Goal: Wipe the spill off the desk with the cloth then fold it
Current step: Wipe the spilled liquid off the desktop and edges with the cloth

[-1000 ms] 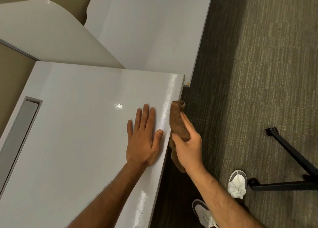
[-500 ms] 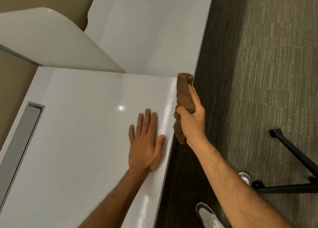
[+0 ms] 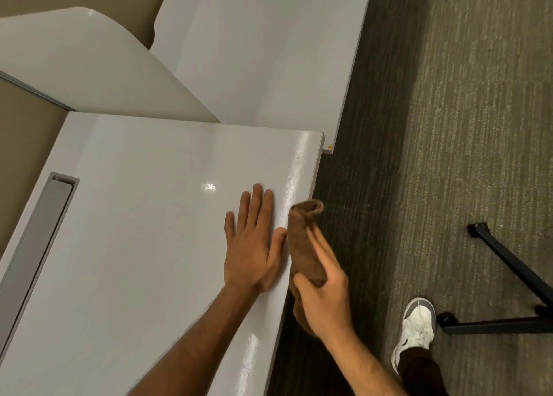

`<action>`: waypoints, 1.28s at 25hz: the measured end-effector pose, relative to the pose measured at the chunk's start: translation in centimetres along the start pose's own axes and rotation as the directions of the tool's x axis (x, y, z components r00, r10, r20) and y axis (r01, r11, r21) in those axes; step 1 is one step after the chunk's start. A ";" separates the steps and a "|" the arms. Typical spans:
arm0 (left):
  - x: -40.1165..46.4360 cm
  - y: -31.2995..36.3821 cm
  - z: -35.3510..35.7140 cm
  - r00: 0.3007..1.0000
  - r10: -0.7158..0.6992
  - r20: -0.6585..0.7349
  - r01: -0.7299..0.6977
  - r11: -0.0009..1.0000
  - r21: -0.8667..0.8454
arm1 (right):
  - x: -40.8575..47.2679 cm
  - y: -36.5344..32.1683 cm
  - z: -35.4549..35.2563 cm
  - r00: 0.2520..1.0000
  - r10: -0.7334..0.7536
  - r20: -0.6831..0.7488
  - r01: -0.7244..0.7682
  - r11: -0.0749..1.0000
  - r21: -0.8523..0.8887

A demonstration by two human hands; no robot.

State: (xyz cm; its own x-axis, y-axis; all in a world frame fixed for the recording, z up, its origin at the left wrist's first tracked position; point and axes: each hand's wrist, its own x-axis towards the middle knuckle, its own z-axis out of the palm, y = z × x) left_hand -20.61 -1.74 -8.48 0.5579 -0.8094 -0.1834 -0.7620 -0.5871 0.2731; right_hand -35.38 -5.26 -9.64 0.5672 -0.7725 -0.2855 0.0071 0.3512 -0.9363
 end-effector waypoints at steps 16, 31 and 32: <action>0.0 0.0 0.0 1.000 -0.010 -0.003 0.010 1.000 -0.018 | 10.8 -5.2 -2.5 0.972 0.175 -0.156 -0.142 0.969 0.204; 0.0 -0.2 0.3 1.000 0.012 -0.021 -0.013 0.999 -0.046 | -3.6 1.0 0.2 0.995 0.069 0.065 -0.072 0.997 0.038; 0.0 -0.3 0.3 1.000 0.015 -0.024 -0.016 0.999 -0.047 | -4.8 1.7 0.4 0.994 0.074 0.074 -0.077 0.996 0.034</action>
State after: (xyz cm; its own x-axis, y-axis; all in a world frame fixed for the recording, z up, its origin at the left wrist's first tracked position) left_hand -20.50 -1.55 -8.83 0.5541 -0.8177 -0.1564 -0.7549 -0.5727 0.3197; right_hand -37.77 -0.71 -9.73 0.6257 -0.7031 -0.3379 -0.0080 0.4274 -0.9040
